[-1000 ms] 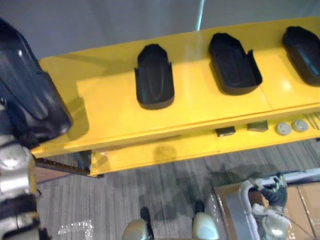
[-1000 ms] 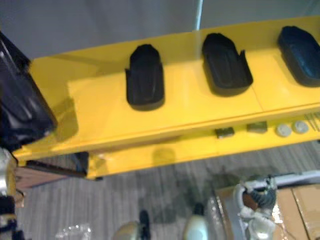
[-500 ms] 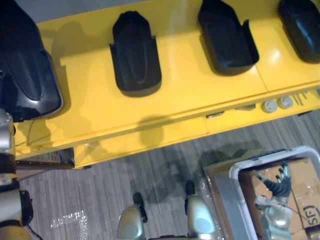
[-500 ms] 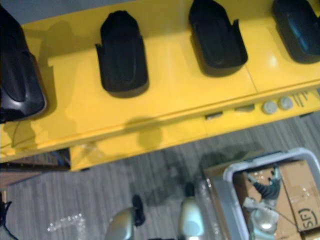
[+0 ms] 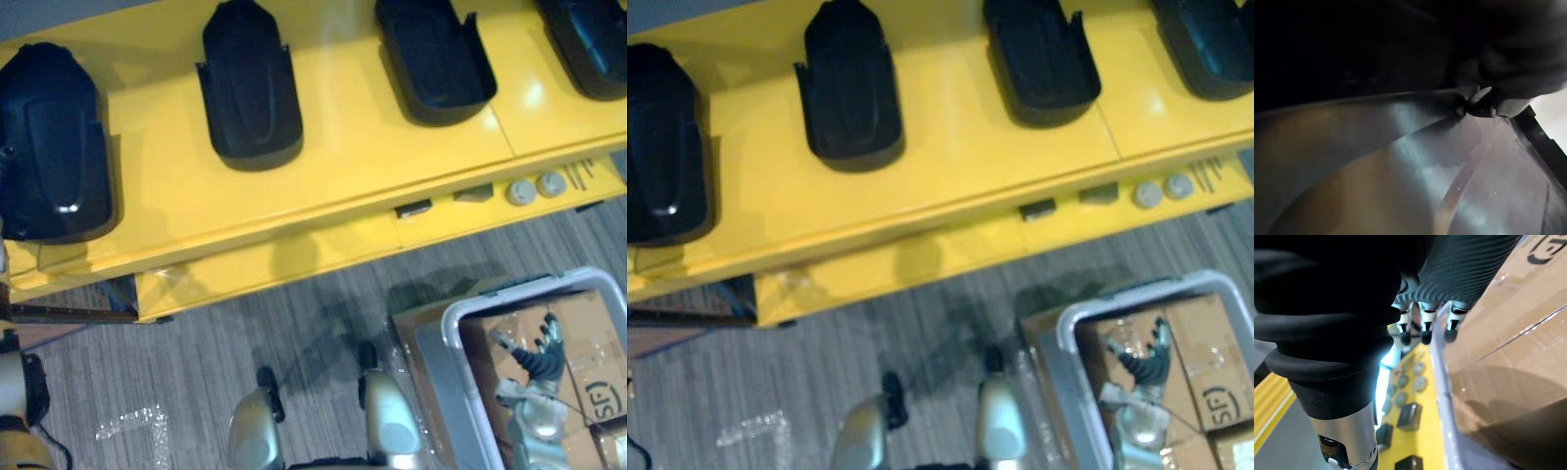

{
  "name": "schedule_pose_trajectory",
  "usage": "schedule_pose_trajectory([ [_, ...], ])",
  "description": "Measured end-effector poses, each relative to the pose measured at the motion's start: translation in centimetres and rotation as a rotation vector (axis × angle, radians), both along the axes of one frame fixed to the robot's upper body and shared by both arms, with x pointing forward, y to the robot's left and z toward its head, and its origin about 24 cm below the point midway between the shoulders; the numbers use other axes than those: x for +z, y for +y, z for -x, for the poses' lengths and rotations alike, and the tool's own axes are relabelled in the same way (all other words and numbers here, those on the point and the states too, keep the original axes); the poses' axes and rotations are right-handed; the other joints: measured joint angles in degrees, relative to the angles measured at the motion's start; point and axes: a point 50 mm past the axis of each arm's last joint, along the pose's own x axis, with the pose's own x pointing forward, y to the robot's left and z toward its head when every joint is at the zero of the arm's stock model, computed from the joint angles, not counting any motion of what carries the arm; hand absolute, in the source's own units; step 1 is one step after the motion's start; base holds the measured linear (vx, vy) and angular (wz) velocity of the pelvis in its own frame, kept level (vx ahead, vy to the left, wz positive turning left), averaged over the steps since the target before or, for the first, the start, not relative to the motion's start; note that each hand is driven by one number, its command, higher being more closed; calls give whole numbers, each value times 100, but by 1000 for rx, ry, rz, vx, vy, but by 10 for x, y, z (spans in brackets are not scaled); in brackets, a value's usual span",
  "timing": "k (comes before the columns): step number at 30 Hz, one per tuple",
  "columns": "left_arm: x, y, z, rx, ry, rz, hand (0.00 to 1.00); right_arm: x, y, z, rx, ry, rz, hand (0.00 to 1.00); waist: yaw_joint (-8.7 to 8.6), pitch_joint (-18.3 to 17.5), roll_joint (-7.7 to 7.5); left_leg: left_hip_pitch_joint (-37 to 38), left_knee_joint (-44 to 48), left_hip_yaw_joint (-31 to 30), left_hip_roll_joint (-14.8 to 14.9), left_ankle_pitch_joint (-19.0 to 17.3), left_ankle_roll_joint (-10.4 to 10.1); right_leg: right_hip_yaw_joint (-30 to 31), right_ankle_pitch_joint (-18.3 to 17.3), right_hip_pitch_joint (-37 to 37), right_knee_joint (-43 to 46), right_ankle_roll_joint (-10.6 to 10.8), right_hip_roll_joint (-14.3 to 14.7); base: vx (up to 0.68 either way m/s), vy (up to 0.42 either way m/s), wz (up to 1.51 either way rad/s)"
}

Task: Walk over and take plastic housings, then place them on the shelf

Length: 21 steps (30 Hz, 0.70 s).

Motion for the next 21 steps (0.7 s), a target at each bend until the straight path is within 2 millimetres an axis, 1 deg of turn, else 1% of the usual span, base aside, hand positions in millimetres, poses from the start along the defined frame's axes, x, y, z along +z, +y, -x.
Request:
schedule_pose_trajectory([
  [3,8,2,2,26,-15,-29,100,2,-2,-1,0,-4,4,0,2,13,4,-80,60,1,0,1,0,14,0,-89,39,0,0,0,0,0],
  [4,8,3,3,44,-17,-28,0,3,-2,-4,2,-10,6,0,0,16,4,-87,68,12,1,1,0,25,0,-104,49,0,0,14,-3,-4],
  [10,9,12,10,170,-63,-17,0,7,-2,-9,7,-27,9,0,-3,45,-25,-59,72,132,3,1,0,121,1,-153,71,0,-1,6,-2,-7],
  [14,17,15,14,231,-166,0,0,6,-1,-9,12,-24,7,0,-21,184,-94,-78,113,127,25,-2,-2,124,2,-154,76,1,-5,-4,-1,-2],
  [16,18,14,14,254,-229,33,0,6,-1,-9,13,-25,7,0,-40,204,-117,-150,162,110,49,-13,-5,107,2,-184,75,1,1,-27,-11,4],
  [19,21,15,15,294,-273,15,0,7,-1,-11,14,-29,8,0,-44,225,-157,-151,165,110,51,-13,-5,107,3,-184,75,2,0,0,0,0],
  [21,25,14,17,320,-408,62,0,7,0,-12,12,-33,11,0,-51,226,-160,-152,165,109,48,-13,-5,105,3,-183,75,3,-2,0,0,0],
])
